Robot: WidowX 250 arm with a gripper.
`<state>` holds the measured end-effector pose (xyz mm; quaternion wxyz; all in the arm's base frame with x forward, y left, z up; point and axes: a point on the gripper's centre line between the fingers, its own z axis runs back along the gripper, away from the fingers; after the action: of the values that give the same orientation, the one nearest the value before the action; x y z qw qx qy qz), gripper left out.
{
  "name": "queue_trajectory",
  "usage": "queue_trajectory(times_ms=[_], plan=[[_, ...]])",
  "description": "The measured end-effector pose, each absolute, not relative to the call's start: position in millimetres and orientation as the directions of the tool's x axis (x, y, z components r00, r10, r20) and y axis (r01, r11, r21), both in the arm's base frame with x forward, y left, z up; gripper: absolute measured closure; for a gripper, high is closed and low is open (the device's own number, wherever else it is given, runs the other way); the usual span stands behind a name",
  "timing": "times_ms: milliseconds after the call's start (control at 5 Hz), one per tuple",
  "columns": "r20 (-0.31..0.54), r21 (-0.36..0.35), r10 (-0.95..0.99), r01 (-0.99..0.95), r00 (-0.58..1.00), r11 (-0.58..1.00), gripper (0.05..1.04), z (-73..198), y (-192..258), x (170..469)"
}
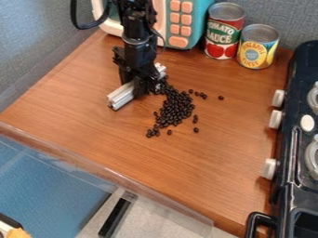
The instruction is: Sweep into pile
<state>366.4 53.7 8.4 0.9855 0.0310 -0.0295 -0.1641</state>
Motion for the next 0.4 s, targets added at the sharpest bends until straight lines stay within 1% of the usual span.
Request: queue_trajectory(times_ms=[400], plan=[[0.061, 0.085, -0.341, 0.336, 0.938, 0.938, 0.699, 7.1, 39.7, 358.9]])
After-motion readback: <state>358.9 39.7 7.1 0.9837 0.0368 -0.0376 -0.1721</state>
